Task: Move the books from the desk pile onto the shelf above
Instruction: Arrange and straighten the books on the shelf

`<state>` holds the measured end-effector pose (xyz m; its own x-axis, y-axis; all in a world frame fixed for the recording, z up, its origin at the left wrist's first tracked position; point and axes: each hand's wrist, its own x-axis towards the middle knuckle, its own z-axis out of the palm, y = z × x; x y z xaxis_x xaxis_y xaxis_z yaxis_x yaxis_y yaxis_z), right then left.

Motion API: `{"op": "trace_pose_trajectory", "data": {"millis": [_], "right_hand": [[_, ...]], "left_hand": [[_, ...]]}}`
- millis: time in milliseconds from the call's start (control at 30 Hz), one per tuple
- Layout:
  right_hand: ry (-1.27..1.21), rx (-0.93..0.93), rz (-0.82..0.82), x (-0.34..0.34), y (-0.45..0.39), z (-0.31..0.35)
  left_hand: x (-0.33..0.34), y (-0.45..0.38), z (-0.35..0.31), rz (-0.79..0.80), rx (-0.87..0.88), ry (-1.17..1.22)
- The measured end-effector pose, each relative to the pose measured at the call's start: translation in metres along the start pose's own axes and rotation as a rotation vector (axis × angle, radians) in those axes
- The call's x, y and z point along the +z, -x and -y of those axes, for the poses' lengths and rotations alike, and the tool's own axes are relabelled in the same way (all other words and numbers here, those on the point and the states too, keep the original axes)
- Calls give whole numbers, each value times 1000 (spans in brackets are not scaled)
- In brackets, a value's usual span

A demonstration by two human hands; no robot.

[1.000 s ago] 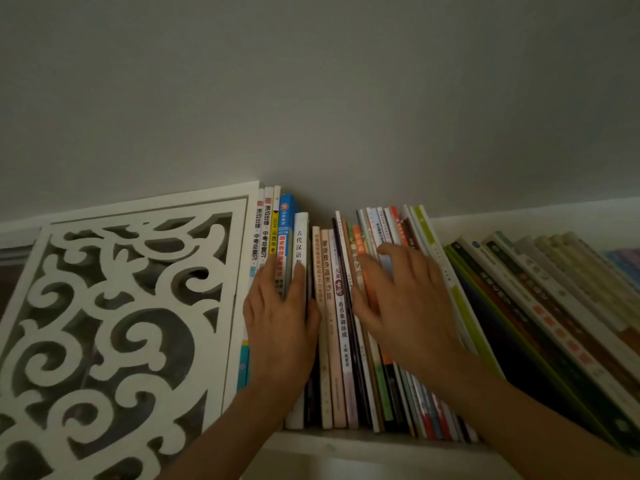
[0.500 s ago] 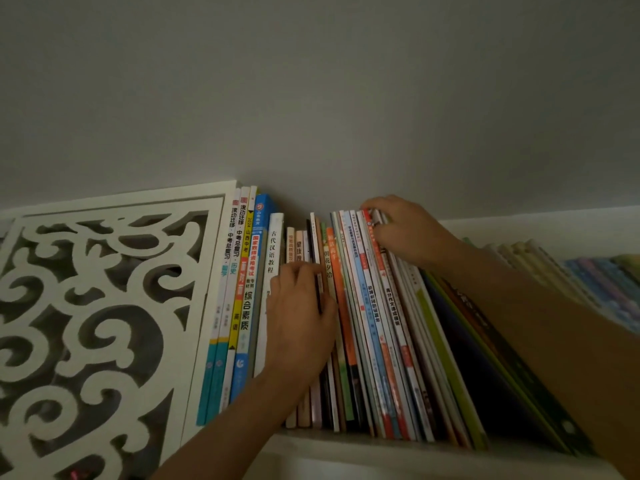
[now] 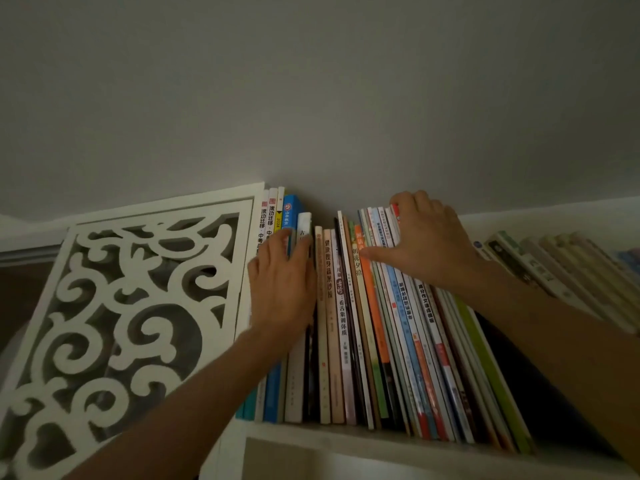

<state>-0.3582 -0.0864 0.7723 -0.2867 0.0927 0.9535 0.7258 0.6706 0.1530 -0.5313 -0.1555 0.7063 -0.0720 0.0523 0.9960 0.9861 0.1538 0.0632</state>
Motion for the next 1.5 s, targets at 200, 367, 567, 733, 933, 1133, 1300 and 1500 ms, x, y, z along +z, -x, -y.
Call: {"op": "trace_pose_trajectory", "data": {"millis": [200,367,567,733,933,1133,1300,1500], "right_hand": [[-46,5,-17,2,1,-2],[-48,20,3,3,1,-3],[-73,35,8,4,3,-6],[-92,33,11,4,3,-6],[-144,-4,-94,3,25,2],[-181,-22,-257,13,86,20],[-167,-15,-200,24,114,14],[73,-91,-89,42,124,12]], "left_hand": [[10,-42,-13,157,140,-115],[1,-53,-26,258,86,-174],[-22,-51,-22,158,161,-53],[-52,-43,-15,108,214,156],[-51,-9,-24,-15,-57,640],[-4,38,-36,-2,-307,496],[11,33,-54,-140,-463,309],[9,31,-45,-145,-414,241]]}}
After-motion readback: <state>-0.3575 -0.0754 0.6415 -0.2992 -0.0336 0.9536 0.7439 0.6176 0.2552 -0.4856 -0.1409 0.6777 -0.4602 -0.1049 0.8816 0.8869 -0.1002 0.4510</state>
